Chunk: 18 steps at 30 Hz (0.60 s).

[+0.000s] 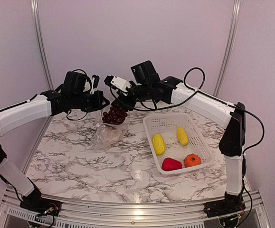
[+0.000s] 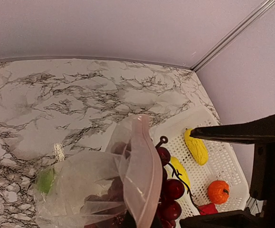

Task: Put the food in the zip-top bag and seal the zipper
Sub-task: Place the fake fruit in the zipper food storage bag.

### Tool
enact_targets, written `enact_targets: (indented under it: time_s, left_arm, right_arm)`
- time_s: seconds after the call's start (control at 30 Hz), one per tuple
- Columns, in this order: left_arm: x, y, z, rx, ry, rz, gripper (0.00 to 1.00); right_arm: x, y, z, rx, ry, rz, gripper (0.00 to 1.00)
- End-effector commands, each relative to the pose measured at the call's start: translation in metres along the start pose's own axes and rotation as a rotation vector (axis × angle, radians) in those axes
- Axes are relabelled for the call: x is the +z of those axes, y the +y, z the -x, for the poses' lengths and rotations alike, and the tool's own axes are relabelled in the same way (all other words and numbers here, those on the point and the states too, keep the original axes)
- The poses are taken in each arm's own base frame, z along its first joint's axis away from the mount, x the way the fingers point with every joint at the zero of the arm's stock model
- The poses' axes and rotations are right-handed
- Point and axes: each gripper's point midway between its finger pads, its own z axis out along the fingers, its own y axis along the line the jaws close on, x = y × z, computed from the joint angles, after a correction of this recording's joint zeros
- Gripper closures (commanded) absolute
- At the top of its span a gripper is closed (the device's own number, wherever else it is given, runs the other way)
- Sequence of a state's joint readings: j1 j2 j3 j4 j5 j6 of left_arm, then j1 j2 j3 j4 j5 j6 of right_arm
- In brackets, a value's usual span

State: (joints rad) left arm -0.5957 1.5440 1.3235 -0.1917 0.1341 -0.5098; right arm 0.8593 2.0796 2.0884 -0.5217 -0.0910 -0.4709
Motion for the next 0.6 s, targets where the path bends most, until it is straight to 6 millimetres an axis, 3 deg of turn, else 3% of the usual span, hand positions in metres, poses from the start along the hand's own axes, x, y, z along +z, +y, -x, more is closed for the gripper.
enact_targets:
  time_s: [0.0, 0.1, 0.2, 0.3, 0.43, 0.57]
  left_arm:
    - [0.005, 0.014, 0.001, -0.009, -0.033, 0.019, 1.00]
    - [0.013, 0.034, -0.006, -0.040, -0.026, 0.046, 1.00]
    - [0.018, 0.039, -0.011, -0.055, -0.014, 0.020, 1.00]
    - [0.018, 0.043, -0.011, -0.056, -0.015, 0.028, 1.00]
    - [0.019, 0.048, -0.010, -0.062, -0.017, 0.037, 1.00]
    - [0.019, 0.048, -0.012, -0.069, -0.015, 0.030, 1.00]
  right_arm:
    - [-0.002, 0.026, -0.005, 0.188, -0.014, 0.234, 0.37]
    - [-0.012, 0.015, -0.003, 0.226, -0.023, 0.227, 0.37]
    - [-0.027, -0.014, -0.011, 0.320, -0.033, 0.173, 0.40]
    - [-0.030, -0.033, -0.042, 0.458, -0.019, 0.169, 0.48]
    - [-0.015, -0.020, -0.089, 0.544, 0.058, 0.259, 0.60]
    - [-0.003, -0.003, -0.100, 0.585, 0.074, 0.342, 0.67]
